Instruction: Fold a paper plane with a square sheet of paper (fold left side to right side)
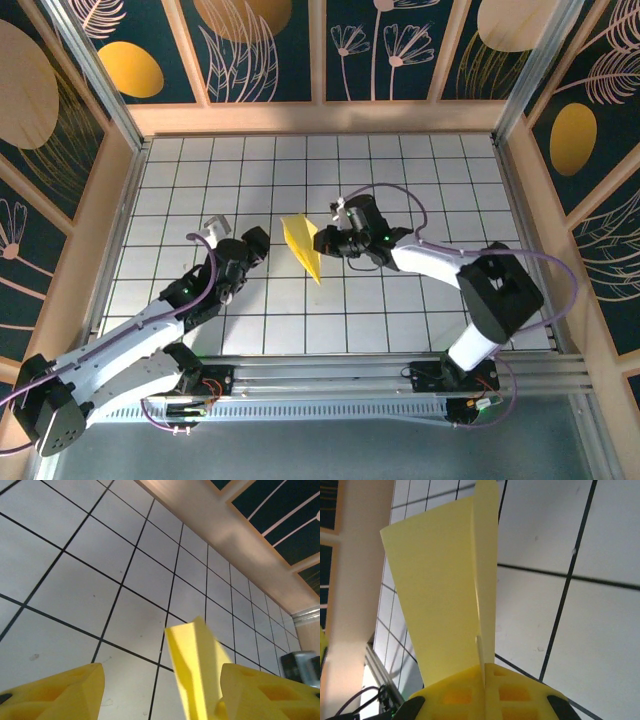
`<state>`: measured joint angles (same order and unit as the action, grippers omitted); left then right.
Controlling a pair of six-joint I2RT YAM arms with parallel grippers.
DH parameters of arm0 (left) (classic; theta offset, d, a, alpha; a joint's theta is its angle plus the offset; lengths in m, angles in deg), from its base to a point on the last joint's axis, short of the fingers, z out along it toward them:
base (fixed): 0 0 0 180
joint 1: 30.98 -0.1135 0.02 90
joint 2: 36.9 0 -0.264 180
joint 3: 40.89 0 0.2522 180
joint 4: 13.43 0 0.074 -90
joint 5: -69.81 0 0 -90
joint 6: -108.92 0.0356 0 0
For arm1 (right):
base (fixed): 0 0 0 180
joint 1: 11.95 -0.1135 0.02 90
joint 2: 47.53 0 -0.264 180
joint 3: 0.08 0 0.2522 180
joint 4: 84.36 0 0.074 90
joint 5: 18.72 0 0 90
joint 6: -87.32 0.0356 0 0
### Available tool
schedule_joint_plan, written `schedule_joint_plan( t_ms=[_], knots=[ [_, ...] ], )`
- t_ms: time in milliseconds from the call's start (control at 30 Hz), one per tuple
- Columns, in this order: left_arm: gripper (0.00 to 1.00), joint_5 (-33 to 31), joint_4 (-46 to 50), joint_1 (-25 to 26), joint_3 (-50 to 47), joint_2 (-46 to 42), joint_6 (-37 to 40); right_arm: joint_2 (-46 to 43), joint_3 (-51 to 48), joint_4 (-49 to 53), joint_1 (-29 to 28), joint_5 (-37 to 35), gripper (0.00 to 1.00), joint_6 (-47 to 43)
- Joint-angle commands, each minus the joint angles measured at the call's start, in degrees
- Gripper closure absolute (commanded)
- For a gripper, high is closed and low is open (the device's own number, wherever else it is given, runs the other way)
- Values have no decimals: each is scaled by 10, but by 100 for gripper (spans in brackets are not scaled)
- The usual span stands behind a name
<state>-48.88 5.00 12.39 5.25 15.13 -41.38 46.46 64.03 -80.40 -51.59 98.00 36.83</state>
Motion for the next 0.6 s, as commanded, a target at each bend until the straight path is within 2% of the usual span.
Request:
schedule_joint_plan(
  t_ms=[0,200,567],
  knots=[
    [37,-22,17,-4,-10,-6,-8,39,-24,-118,0,63,100,62],
    [36,-17,14,-4,-7,5,-4,105,-42,-170,2,70,100,82],
    [33,-5,11,-4,-7,20,-6,126,-66,-139,14,9,100,48]
  ],
)
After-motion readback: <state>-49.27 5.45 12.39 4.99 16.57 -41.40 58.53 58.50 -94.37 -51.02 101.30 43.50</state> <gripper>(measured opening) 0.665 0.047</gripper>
